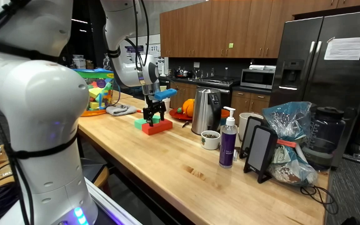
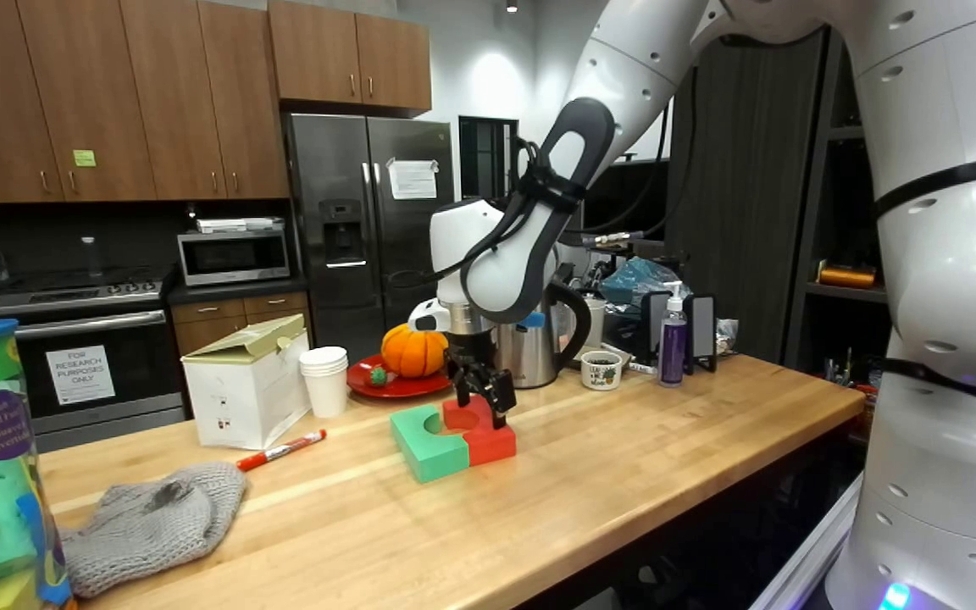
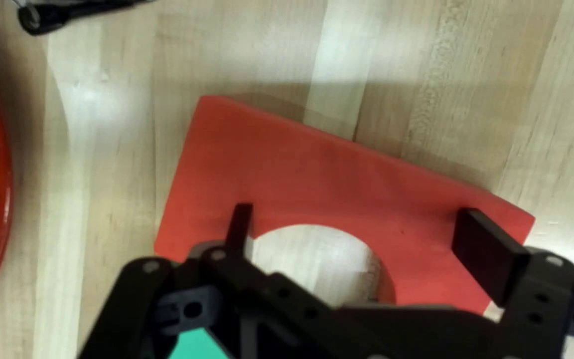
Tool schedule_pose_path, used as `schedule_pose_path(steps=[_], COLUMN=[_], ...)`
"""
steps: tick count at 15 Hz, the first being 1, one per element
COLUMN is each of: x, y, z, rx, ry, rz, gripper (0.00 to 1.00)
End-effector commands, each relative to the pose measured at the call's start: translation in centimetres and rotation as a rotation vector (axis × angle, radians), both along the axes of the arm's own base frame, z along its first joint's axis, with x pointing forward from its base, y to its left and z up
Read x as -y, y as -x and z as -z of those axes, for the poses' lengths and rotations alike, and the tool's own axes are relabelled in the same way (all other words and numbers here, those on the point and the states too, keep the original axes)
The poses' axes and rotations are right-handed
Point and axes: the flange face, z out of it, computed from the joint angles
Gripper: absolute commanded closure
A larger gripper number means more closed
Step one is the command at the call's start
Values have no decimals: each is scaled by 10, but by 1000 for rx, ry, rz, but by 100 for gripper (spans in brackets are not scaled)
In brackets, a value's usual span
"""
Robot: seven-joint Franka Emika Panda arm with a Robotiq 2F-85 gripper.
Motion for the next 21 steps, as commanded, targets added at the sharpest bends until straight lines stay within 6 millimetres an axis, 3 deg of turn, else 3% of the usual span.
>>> schedule_pose_path(steps=[1, 7, 10, 11, 21], x=[-4, -8, -9, -10, -11], y=[3, 3, 15, 3, 0], z=[4, 1, -17, -3, -6], rx=[40, 48, 58, 33, 39], ry=[22, 41, 54, 37, 41], rz=[-27, -39, 14, -17, 7], gripper=[0, 0, 0, 0, 0])
